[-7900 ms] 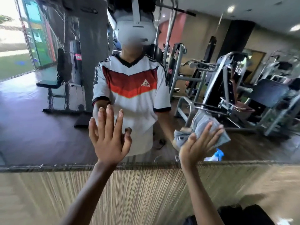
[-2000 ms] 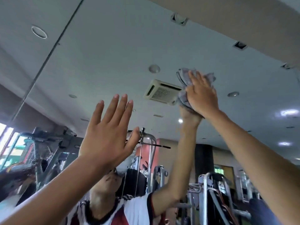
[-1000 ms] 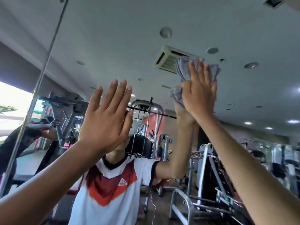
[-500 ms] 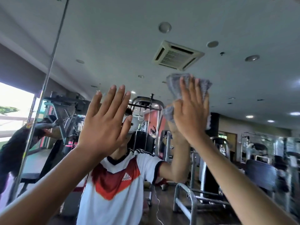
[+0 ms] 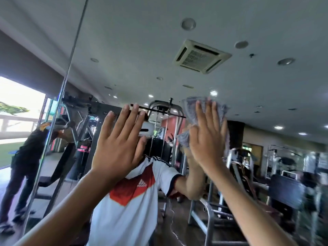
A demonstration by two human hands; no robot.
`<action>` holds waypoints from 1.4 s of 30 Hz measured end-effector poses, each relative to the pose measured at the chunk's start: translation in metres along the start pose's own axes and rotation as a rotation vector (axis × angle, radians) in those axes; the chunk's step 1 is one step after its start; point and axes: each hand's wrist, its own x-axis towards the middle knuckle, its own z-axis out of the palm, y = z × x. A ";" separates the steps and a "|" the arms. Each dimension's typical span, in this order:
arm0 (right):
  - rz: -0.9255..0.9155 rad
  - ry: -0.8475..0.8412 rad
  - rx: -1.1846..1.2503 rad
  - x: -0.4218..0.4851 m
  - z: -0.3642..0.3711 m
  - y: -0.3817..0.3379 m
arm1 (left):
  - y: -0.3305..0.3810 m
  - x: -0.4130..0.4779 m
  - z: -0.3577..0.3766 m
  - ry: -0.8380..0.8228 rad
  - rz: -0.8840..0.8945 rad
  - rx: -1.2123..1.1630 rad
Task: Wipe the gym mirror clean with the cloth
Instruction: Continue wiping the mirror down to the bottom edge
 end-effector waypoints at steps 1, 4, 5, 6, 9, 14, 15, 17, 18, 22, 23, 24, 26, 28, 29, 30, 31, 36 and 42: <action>-0.068 -0.034 -0.002 -0.016 0.001 -0.008 | 0.000 -0.004 -0.001 0.005 -0.003 -0.005; -0.441 -0.159 -0.089 -0.080 -0.006 0.008 | -0.001 -0.017 -0.003 0.010 0.006 -0.010; -0.507 -0.169 -0.113 -0.092 -0.010 0.026 | -0.001 -0.021 -0.003 0.006 0.003 -0.008; -0.500 -0.162 -0.121 -0.096 -0.012 0.045 | 0.001 -0.024 -0.003 0.000 -0.004 -0.002; -0.202 -0.082 -0.087 -0.074 -0.013 0.065 | 0.006 -0.030 -0.003 -0.025 -0.017 0.015; -0.003 -0.040 -0.051 -0.070 -0.002 0.006 | 0.002 -0.029 -0.003 -0.032 -0.018 -0.016; -0.110 -0.086 -0.047 -0.087 -0.001 0.004 | 0.002 -0.031 -0.003 -0.023 -0.018 -0.022; -0.380 -0.175 -0.085 -0.120 -0.007 0.018 | 0.002 -0.037 -0.004 -0.007 -0.017 -0.028; -0.472 -0.198 -0.114 -0.129 -0.013 0.033 | 0.003 -0.043 -0.005 -0.013 -0.018 -0.035; -0.159 -0.104 -0.046 -0.102 -0.020 0.072 | 0.009 -0.058 -0.005 -0.051 -0.029 -0.012; 0.016 -0.046 -0.010 -0.087 -0.017 0.065 | 0.010 -0.057 -0.004 -0.050 -0.027 -0.010; 0.163 -0.005 0.022 -0.074 -0.011 0.049 | 0.009 -0.057 -0.004 -0.051 -0.028 -0.010; 0.236 0.022 0.053 -0.066 -0.001 0.011 | 0.008 -0.057 -0.004 -0.047 -0.026 -0.022; 0.016 -0.044 0.044 -0.091 0.004 -0.015 | 0.006 -0.067 -0.004 -0.036 -0.022 -0.032; -0.158 -0.105 0.026 -0.111 0.002 -0.015 | 0.005 -0.073 -0.005 -0.029 -0.020 -0.035; -0.331 -0.157 -0.008 -0.129 -0.003 -0.005 | 0.005 -0.080 -0.006 -0.030 -0.021 -0.033; -0.466 -0.187 -0.046 -0.143 -0.009 0.013 | 0.005 -0.086 -0.008 -0.039 -0.029 -0.033; -0.277 -0.126 -0.111 -0.131 -0.022 0.071 | 0.024 -0.099 -0.007 -0.081 -0.067 -0.043; -0.128 -0.143 -0.020 -0.144 -0.006 -0.005 | 0.023 -0.113 -0.006 -0.072 -0.028 -0.042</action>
